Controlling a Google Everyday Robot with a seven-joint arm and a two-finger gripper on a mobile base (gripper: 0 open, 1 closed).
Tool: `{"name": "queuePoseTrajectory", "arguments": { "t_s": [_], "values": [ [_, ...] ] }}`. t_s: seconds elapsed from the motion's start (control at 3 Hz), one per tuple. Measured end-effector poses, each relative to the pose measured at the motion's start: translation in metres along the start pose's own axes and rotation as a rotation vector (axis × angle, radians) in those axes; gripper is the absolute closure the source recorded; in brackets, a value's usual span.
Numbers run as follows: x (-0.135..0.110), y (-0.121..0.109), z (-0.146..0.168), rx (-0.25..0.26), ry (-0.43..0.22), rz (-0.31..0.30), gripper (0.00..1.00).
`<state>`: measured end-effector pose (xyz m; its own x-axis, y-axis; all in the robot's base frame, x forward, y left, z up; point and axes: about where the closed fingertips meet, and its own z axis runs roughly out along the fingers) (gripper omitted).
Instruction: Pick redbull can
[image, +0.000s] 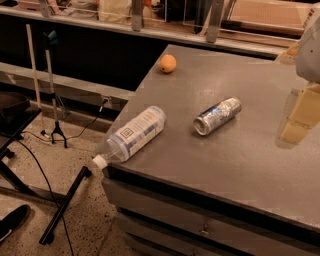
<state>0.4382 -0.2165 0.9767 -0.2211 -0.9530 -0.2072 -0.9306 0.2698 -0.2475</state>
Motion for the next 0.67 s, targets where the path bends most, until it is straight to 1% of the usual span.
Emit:
{"name": "queuePoseTrajectory", "arguments": {
  "t_s": [0.33,0.67],
  "values": [
    [0.0,0.0,0.0,0.0,0.0,0.0,0.0],
    [-0.0039,-0.0012,0.0034,0.013,0.011,-0.028,0.0]
  ]
}}
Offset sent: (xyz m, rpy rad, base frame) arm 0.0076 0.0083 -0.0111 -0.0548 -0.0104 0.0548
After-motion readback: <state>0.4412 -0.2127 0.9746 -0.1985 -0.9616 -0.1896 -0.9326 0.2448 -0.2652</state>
